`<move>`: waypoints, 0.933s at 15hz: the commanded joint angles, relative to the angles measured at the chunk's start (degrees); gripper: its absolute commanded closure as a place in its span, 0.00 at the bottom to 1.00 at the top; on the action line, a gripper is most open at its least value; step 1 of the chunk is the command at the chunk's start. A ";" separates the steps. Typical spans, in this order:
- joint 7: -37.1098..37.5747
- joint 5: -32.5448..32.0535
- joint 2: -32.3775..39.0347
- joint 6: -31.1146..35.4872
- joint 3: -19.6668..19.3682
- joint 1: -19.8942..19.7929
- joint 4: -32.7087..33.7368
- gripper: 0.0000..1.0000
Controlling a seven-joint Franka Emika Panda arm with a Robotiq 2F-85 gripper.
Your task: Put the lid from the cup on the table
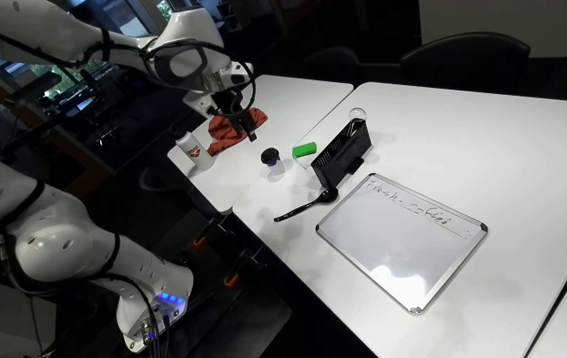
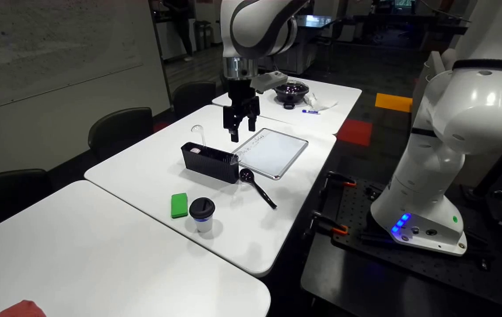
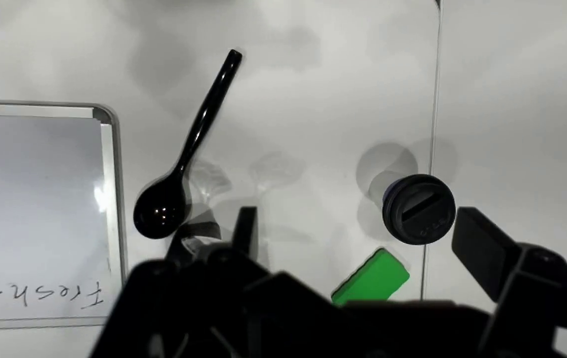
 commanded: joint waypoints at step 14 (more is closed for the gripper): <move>4.81 -7.73 16.64 19.88 2.55 4.42 1.55 0.00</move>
